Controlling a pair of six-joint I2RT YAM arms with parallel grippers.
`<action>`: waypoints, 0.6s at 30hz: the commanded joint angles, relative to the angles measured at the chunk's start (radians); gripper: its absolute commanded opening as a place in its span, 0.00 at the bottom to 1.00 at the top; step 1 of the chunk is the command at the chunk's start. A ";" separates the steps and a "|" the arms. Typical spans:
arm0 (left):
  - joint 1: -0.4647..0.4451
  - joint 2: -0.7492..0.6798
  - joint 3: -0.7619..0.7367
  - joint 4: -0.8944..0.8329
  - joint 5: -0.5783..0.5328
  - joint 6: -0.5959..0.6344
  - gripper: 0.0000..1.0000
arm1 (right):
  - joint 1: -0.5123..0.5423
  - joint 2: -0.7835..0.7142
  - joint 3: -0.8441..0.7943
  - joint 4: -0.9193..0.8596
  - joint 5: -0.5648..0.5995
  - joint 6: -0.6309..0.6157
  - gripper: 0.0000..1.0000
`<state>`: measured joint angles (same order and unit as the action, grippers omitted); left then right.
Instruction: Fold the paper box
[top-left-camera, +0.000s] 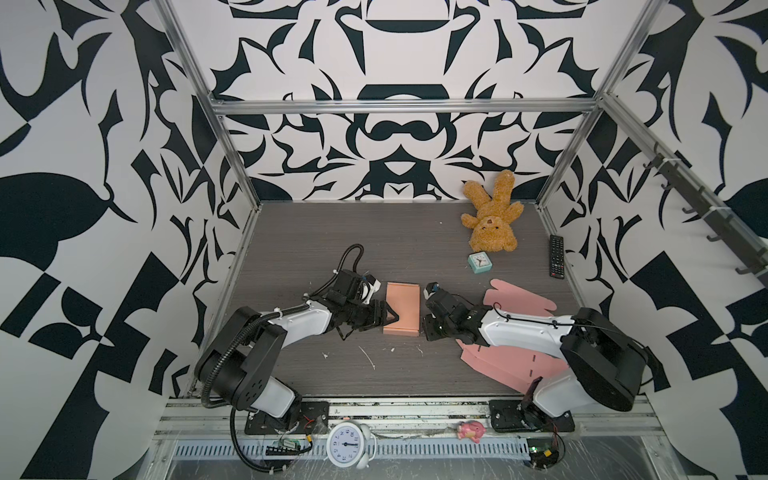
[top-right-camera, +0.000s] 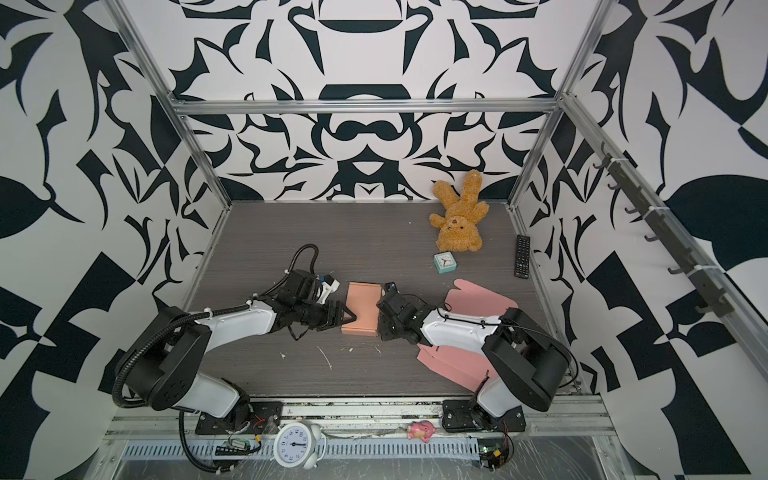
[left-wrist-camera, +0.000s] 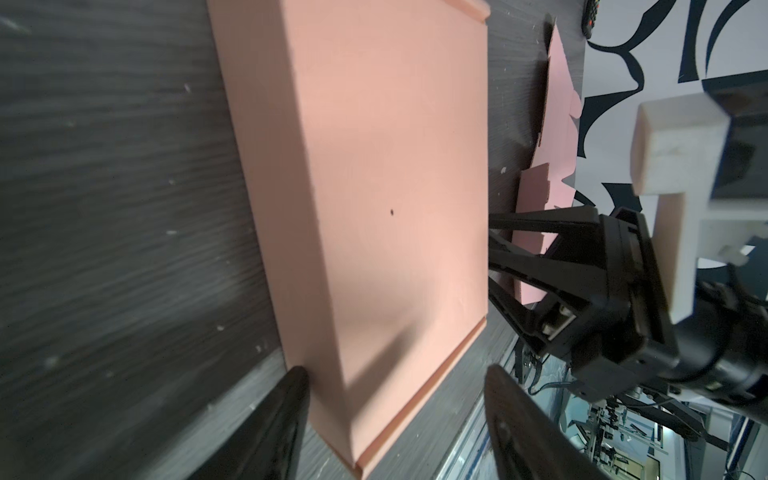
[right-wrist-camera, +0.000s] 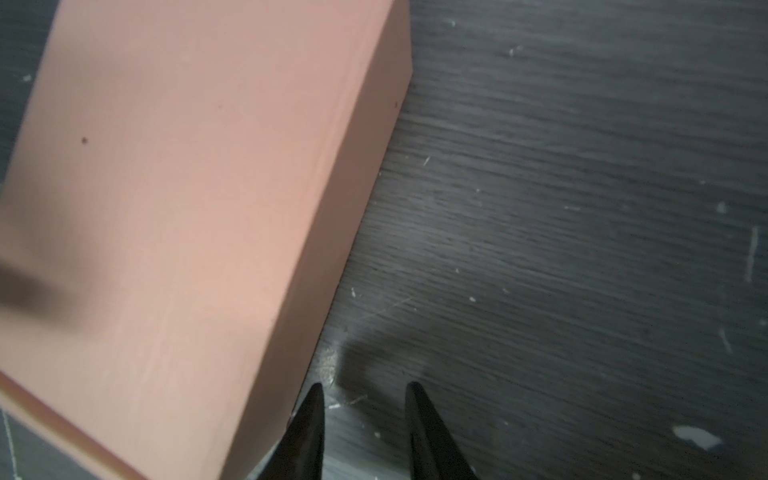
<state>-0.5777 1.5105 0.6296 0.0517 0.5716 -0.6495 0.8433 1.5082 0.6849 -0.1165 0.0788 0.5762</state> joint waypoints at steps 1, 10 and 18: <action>-0.027 0.004 -0.006 0.048 -0.007 -0.034 0.70 | 0.017 0.004 0.008 0.037 0.016 0.020 0.35; -0.059 0.008 0.017 0.063 -0.009 -0.058 0.68 | 0.061 0.051 0.095 0.062 -0.014 0.025 0.34; -0.062 -0.002 0.004 0.062 -0.021 -0.055 0.67 | 0.096 0.083 0.125 0.069 -0.015 0.028 0.34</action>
<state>-0.6147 1.5112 0.6300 0.0696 0.5121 -0.7025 0.8936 1.5833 0.7532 -0.1654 0.1551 0.5964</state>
